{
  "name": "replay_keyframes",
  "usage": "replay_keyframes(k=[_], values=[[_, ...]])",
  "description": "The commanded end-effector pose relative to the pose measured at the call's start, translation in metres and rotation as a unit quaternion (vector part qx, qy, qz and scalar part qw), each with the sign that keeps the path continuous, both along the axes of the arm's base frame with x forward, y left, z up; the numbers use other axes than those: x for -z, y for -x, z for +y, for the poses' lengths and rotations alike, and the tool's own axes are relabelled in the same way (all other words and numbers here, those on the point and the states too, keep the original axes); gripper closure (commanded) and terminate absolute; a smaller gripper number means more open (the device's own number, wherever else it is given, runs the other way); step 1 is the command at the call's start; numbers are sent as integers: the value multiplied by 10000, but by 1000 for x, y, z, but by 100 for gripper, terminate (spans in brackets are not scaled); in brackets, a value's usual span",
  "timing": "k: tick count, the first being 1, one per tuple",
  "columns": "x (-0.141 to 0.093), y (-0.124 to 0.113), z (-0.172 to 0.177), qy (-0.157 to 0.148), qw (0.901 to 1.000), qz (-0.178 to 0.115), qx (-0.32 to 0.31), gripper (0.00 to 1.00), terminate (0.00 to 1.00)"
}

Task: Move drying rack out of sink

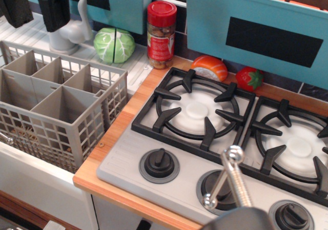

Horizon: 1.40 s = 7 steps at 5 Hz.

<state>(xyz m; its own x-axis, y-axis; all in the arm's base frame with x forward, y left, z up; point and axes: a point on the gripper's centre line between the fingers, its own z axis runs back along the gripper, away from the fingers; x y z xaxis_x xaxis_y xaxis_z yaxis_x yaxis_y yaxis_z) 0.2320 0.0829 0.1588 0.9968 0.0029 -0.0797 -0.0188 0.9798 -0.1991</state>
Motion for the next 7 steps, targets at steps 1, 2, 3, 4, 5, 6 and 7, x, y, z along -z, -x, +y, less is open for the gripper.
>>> replay_keyframes(k=[1,2,3,4,5,6,7], values=[[0,0,0,0,10000,0,0,0,0],[35,8,7,-234,9996,-138,46,0,0],[58,6,13,-392,9991,-129,56,0,0],[84,6,19,-547,9984,-159,36,0,0],[103,10,20,-650,9978,-152,-15,0,0],[121,12,21,-647,9977,-216,-9,0,0],[139,6,19,-733,9969,-220,-171,0,0]])
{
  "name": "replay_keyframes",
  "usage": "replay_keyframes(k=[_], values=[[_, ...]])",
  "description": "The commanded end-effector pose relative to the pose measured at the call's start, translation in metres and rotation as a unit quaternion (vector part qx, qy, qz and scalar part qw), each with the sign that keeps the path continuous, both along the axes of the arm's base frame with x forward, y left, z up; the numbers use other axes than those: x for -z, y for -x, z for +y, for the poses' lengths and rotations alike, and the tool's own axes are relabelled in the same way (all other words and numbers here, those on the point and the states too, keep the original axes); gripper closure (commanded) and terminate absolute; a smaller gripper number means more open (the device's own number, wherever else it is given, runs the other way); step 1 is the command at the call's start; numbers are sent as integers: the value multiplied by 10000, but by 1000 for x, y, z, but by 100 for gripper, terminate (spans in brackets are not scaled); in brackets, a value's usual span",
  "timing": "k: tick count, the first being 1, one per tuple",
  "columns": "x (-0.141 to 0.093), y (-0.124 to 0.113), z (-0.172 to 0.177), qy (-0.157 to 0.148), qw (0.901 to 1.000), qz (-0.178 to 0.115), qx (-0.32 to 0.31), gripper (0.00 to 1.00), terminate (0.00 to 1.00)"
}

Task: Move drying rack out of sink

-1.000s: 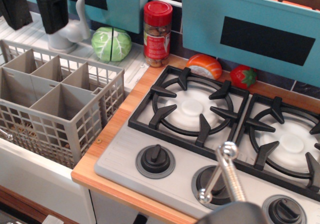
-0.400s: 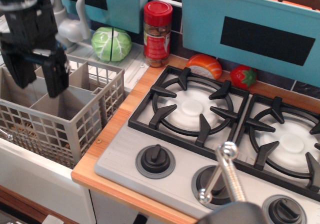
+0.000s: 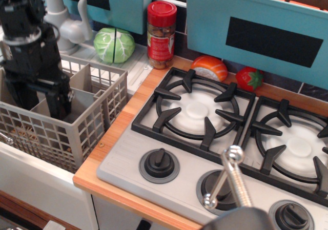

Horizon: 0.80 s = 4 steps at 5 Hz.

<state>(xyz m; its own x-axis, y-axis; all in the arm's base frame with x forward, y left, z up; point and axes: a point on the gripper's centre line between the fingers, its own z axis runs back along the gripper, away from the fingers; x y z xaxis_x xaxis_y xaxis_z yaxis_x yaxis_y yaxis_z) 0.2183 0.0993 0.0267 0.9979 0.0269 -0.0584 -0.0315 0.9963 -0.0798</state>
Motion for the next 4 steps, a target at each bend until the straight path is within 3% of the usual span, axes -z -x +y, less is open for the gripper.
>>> replay_keyframes(k=[1,2,4], values=[[17,-11,5,-237,9996,-119,-80,0,0],[17,-14,8,-197,9996,-116,-158,100,0],[18,-15,9,-205,9996,-79,-155,100,0]])
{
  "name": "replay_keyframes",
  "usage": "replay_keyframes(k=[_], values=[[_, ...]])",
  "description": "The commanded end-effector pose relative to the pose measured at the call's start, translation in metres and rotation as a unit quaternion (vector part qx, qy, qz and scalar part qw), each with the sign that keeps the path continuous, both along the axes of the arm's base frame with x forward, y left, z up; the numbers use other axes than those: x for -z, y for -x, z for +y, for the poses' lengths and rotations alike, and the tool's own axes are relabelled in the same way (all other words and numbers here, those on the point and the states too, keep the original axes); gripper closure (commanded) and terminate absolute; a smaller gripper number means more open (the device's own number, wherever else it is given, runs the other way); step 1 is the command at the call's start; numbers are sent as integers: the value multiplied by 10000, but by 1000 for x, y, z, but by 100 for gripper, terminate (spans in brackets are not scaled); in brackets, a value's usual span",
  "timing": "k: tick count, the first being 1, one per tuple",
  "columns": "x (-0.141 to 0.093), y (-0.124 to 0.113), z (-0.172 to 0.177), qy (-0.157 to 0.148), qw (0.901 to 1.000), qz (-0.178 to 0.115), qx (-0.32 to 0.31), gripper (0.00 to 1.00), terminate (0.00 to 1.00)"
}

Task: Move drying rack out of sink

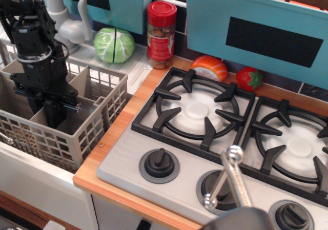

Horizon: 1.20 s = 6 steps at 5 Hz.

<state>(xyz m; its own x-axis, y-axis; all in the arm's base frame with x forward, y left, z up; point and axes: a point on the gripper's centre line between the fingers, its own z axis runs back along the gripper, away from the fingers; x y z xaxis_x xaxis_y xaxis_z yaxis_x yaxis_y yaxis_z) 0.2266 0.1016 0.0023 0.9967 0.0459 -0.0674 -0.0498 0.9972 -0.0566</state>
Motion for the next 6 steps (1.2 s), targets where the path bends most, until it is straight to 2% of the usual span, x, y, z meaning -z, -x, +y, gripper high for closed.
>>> replay_keyframes(k=[1,2,3,4,5,6], values=[[-9,-6,6,-81,9999,-75,-64,100,0],[-37,-8,9,112,9999,-71,-20,100,0],[-75,-11,14,129,9999,-85,61,100,0],[-123,-11,11,347,9991,-243,78,100,0],[-153,-13,-19,456,9982,-374,50,100,0],[-175,-5,-70,351,9968,-720,0,100,0]])
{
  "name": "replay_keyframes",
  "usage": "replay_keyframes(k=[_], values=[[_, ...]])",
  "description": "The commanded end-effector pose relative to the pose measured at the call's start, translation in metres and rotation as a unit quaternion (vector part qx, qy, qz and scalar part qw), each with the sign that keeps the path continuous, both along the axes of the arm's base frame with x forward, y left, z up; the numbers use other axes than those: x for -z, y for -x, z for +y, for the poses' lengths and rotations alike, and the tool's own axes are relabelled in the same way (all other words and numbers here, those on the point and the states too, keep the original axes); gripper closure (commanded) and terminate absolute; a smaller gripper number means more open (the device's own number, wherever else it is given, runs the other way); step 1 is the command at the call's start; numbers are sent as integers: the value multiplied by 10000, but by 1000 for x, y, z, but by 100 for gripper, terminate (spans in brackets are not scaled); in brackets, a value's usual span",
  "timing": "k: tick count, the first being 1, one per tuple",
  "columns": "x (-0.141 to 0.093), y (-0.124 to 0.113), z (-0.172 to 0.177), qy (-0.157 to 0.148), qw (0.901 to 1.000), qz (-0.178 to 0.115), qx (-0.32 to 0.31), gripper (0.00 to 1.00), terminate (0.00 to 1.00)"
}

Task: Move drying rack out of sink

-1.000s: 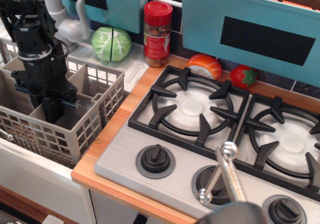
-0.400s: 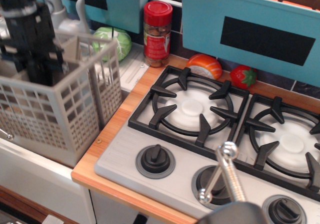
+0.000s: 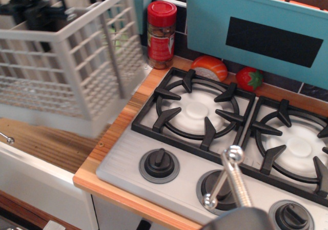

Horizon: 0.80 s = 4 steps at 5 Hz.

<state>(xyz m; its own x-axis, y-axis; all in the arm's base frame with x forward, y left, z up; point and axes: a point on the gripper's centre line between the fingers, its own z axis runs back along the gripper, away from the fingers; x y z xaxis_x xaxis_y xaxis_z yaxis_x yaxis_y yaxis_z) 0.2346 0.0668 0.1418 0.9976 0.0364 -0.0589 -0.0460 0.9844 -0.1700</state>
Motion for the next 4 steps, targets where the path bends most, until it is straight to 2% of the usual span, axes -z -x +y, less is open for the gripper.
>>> replay_keyframes(k=[1,2,4], values=[[-47,-4,-82,-243,9986,-461,-121,100,0],[-51,-10,-124,-324,9982,-444,-249,100,0],[-41,-26,-207,-383,9984,-384,-134,100,0]])
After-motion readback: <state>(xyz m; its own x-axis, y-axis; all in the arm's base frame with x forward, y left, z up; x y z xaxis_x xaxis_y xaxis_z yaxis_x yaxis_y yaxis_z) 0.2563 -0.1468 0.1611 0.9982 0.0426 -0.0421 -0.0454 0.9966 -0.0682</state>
